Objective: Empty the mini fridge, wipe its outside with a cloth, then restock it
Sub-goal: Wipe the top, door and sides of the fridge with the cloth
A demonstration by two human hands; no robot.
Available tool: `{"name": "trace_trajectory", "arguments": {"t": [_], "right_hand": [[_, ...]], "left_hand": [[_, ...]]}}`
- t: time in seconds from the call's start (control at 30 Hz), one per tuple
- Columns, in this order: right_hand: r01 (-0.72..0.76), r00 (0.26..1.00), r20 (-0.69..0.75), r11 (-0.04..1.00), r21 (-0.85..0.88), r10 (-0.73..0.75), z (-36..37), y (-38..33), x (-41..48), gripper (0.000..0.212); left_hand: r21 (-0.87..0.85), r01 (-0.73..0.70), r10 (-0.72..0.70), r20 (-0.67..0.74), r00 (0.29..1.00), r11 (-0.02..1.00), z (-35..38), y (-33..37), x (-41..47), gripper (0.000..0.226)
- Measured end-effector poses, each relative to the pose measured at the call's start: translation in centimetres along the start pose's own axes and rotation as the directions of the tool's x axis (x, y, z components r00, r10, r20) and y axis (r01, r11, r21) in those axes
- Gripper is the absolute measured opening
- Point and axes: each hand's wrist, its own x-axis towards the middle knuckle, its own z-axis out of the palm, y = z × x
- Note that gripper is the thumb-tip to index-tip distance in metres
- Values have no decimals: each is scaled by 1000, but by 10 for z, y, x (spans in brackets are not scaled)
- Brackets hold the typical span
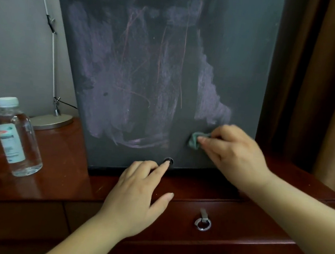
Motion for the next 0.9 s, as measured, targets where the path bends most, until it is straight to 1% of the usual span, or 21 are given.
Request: {"name": "trace_trajectory", "arguments": {"t": [0.07,0.1,0.13,0.2,0.23,0.27,0.3,0.37,0.43,0.47,0.5,0.53,0.6,0.63,0.67,0.7,0.73,0.77,0.83,0.87,0.9], "right_hand": [[-101,992,-81,995,9,101,-2,0,8,17],[-99,991,-85,995,29,101,1,-5,7,17],[-52,997,-55,997,48,55,5,-9,2,16],[83,994,68,994,71,-87,13,-13,-15,15],[119,985,114,990,73,-126,13,-11,-21,14],[118,985,120,991,69,-126,10,-7,-22,14],[85,992,88,995,56,-89,6,-1,-19,15],[-48,998,-43,999,14,48,-6,9,-3,18],[-193,968,-160,981,11,192,-14,16,11,17],[-226,956,-187,974,21,226,-14,15,14,17],[-214,959,-184,976,28,215,-12,12,12,17],[-161,977,-138,986,30,164,-7,9,5,17],[-2,1000,16,999,39,1,2,1,-13,17],[56,996,72,998,38,-59,3,1,-19,17],[78,992,92,996,36,-81,2,3,-19,17],[64,995,71,998,29,-66,-1,6,-13,18],[13,1000,15,1000,23,-14,-6,9,-5,18],[-66,996,-63,998,22,68,-10,12,5,18],[-224,955,-193,974,34,226,-16,16,20,19],[-254,943,-211,966,39,257,-16,15,22,18],[-240,949,-201,970,39,242,-13,11,19,18]], "left_hand": [[17,4,-4,12,1000,1000,0,2,1,76],[20,5,-6,16,1000,1000,0,2,1,76],[23,6,-6,20,1000,1000,0,2,1,77],[23,0,-1,31,1000,1000,-2,0,0,78],[18,-4,3,35,999,1000,-2,-1,0,79],[15,-5,4,36,999,1000,-2,-1,0,79],[11,-5,4,34,999,1000,-3,-1,0,79],[7,1,-2,32,1000,1000,-2,0,1,80],[7,17,-17,25,1000,1000,0,0,1,80],[11,24,-24,19,1000,1000,0,1,1,79],[16,30,-31,16,999,999,0,1,1,79],[15,36,-36,15,999,999,0,2,1,78],[10,43,-43,8,999,999,0,2,0,78],[10,44,-45,7,999,999,0,2,1,78],[13,44,-44,10,999,999,-1,2,1,78],[15,43,-43,12,999,999,-1,2,1,78],[16,43,-43,11,999,999,-1,1,1,78],[16,43,-43,8,999,999,-1,1,1,78],[11,47,-47,5,999,999,-1,2,1,78],[4,49,-49,3,999,999,-1,3,1,78],[-1,51,-51,3,999,999,-1,3,1,78]]}}
